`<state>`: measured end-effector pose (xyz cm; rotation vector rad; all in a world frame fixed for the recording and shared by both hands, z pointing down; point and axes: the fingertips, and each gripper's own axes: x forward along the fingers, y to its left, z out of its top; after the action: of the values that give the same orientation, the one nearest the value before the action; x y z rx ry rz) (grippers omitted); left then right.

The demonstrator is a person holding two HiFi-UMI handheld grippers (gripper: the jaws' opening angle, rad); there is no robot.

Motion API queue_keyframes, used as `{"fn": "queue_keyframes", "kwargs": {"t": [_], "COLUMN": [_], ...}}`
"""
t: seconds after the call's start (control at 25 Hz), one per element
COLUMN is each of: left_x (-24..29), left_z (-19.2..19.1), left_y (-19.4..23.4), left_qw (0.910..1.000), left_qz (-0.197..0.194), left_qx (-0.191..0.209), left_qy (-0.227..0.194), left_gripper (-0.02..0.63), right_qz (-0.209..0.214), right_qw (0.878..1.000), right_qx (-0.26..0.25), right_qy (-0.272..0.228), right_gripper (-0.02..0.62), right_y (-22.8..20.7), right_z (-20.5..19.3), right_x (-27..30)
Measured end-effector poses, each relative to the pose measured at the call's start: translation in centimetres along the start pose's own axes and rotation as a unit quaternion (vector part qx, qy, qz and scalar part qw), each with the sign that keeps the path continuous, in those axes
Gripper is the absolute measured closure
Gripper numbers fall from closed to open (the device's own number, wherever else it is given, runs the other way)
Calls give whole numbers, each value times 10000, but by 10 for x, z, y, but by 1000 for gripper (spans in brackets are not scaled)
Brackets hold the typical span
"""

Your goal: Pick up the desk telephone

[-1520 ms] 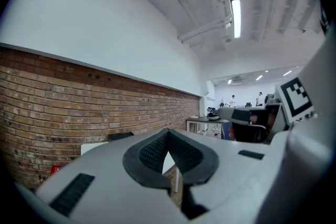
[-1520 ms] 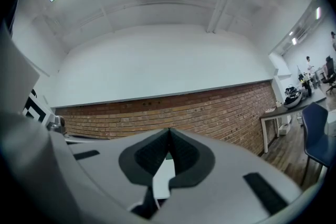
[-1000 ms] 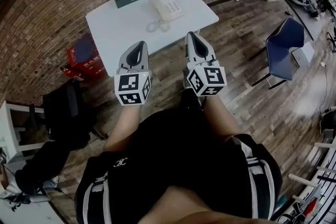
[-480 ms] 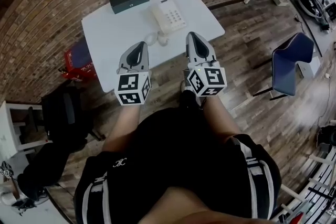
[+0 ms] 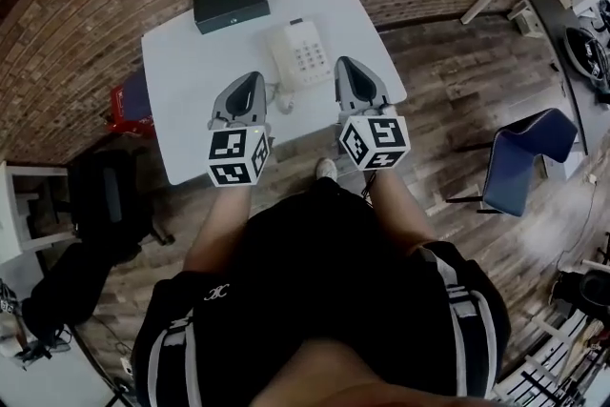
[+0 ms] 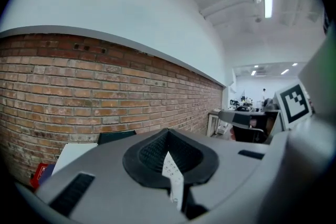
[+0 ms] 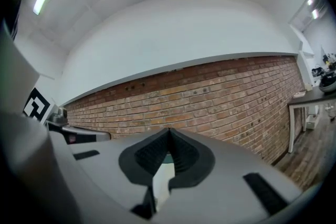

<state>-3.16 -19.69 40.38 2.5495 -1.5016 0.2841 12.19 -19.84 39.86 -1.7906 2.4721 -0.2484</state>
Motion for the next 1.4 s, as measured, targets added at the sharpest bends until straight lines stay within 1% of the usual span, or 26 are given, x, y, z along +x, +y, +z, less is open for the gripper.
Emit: {"fn": "queue_keyframes", "kwargs": {"t": [0.16, 0.32, 0.48, 0.64, 0.88, 0.96, 1.0, 1.08, 1.12, 1.16, 1.2, 1.24, 1.28, 1.32, 1.4], "left_x": [36, 59, 81, 105, 136, 144, 149, 158, 164, 169, 174, 178, 182, 184, 189], "left_z": [0, -8, -24, -42, -80, -89, -94, -106, -113, -120, -126, -132, -138, -144, -158], "left_y": [1, 5, 13, 26, 52, 60, 64, 68, 69, 68, 67, 67, 68, 69, 72], "left_qw": [9994, 9975, 9946, 9923, 9848, 9826, 9810, 9745, 9690, 9619, 9542, 9472, 9416, 9373, 9295], "left_qz": [314, 570, 712, 712, 654, 617, 590, 448, 306, 128, -51, -206, -326, -415, -534], "left_qx": [-124, -308, -485, -568, -986, -1087, -1196, -1630, -1930, -2240, -2522, -2745, -2903, -3009, -3166], "left_qy": [122, 296, 582, 840, 1272, 1375, 1413, 1475, 1513, 1559, 1606, 1644, 1675, 1709, 1817], "left_gripper": [606, 606, 606, 606, 606, 606, 606, 606, 595, 507, 399, 367, 353, 329, 305], "right_qz": [382, 717, 898, 927, 870, 929, 984, 1123, 1196, 1256, 1297, 1324, 1354, 1395, 1490], "right_qw": [9989, 9956, 9918, 9886, 9830, 9790, 9763, 9696, 9659, 9623, 9589, 9553, 9511, 9461, 9335], "right_qx": [-66, -118, -106, -74, -6, -32, -4, 197, 337, 462, 556, 622, 681, 755, 984], "right_qy": [274, 589, 900, 1188, 1617, 1812, 1929, 2167, 2271, 2366, 2463, 2570, 2690, 2823, 3110], "right_gripper": [597, 597, 597, 597, 597, 597, 597, 594, 583, 521, 488, 488, 483, 471, 443], "right_y": [-28, -50, -65, -76, -92, -93, -94, -95, -95, -96, -97, -98, -99, -99, -100], "right_z": [-7, -19, -39, -62, -96, -109, -117, -132, -140, -148, -156, -163, -171, -180, -197], "right_x": [33, 60, 83, 107, 146, 158, 164, 174, 179, 183, 187, 191, 194, 197, 202]}}
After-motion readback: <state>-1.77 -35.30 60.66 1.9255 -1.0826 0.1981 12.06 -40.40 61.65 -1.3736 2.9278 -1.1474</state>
